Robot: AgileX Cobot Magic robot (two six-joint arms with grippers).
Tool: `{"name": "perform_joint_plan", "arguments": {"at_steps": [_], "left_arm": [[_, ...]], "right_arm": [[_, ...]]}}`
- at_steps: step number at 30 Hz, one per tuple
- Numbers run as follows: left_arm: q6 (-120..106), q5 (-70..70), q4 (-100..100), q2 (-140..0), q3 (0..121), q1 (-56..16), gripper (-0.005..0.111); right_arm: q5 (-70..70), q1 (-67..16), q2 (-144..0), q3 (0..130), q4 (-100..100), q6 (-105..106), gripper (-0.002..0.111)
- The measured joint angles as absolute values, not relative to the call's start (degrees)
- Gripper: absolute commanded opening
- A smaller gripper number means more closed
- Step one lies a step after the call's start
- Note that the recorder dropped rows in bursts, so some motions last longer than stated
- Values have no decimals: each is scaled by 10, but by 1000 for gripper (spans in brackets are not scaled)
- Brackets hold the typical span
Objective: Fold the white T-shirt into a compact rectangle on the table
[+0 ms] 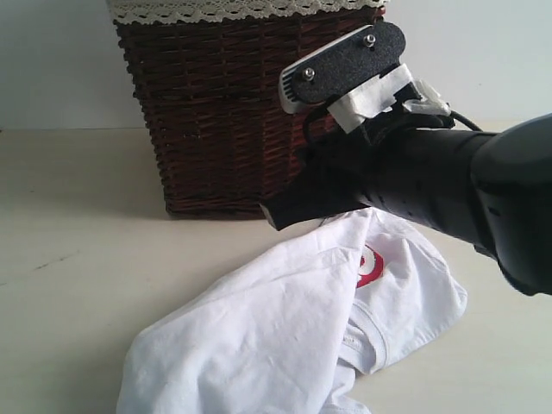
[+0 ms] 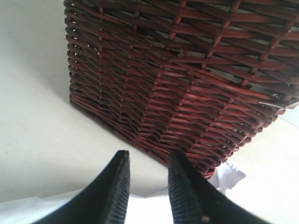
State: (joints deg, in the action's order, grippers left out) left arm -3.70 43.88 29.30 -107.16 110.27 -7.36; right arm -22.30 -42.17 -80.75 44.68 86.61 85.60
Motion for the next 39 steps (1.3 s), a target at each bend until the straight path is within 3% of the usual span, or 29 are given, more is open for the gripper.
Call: {"name": "perform_joint_plan", "arguments": {"at_steps": [4,7,11,15,16,25,32,36,39], "left_arm": [[-37,489,241,-1036,1108,-56,77],[-37,542,211,-1020,1102,-35,67],[-38,657,155,-1010,1088,-6,40],[-59,689,142,-989,1036,20,5],[-73,692,155,-979,1013,25,0],[-172,701,287,-873,839,20,0],[-193,693,303,-825,683,-70,1],[-212,663,303,-824,588,-138,18],[-218,629,305,-824,530,-175,37]], "right_arm": [[-223,-422,-808,447,877,859,28],[-225,-422,-799,447,917,901,28],[-272,-422,-781,447,981,1019,24],[-340,-422,-757,434,994,1063,-1],[-351,-422,-749,428,995,1067,0],[-391,-422,-659,321,998,1026,0],[-211,-422,-640,228,1006,902,0],[-149,-422,-656,209,1006,865,1],[-206,-422,-689,201,1006,844,11]]}}
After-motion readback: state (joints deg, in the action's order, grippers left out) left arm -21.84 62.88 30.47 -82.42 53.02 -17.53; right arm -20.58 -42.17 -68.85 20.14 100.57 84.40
